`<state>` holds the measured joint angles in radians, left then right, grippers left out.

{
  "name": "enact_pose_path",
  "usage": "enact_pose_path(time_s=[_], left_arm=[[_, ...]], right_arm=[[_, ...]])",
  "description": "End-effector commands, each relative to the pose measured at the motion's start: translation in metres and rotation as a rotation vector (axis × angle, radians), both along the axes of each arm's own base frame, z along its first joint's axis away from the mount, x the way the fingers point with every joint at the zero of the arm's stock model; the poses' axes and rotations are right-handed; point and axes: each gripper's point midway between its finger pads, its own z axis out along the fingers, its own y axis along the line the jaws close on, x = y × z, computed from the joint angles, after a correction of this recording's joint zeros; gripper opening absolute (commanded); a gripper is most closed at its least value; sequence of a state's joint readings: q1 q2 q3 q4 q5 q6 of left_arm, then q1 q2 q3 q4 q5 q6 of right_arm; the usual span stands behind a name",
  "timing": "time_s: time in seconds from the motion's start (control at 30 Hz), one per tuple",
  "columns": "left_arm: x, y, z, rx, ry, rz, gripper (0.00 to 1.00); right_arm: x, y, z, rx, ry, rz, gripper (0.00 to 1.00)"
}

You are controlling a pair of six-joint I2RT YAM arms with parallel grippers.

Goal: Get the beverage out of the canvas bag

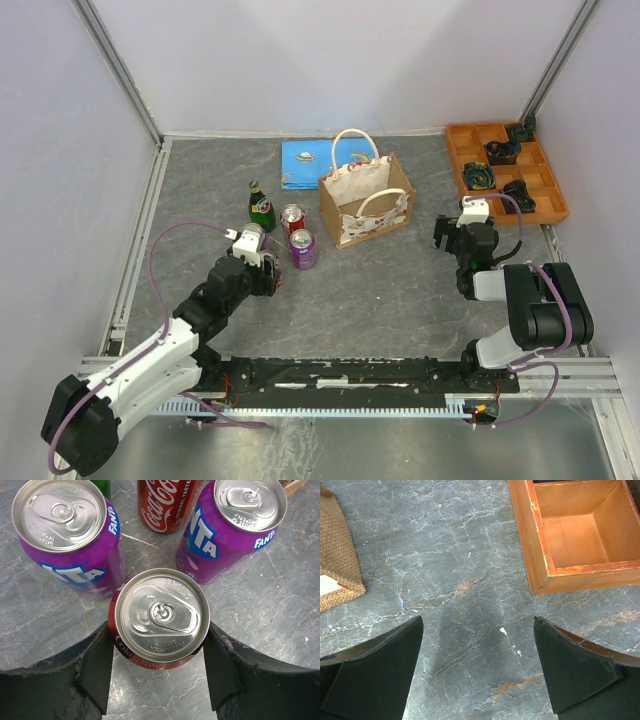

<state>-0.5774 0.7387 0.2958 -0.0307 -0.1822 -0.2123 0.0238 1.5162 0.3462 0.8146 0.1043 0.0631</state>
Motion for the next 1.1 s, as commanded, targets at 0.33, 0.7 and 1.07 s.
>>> enact_pose_path(time_s=[0.33, 0.7, 1.07], left_arm=[[0.024, -0.032, 0.03, -0.17, -0.061, -0.018, 0.32], [0.022, -0.016, 0.037, -0.169, -0.052, 0.072, 0.99], [0.038, -0.009, 0.098, -0.169, -0.172, 0.122, 0.99]], right_arm=[[0.013, 0.001, 0.019, 0.0, -0.067, 0.006, 0.99], [0.013, 0.0, 0.019, -0.002, -0.068, 0.007, 0.99], [0.013, 0.001, 0.02, -0.001, -0.069, 0.007, 0.99]])
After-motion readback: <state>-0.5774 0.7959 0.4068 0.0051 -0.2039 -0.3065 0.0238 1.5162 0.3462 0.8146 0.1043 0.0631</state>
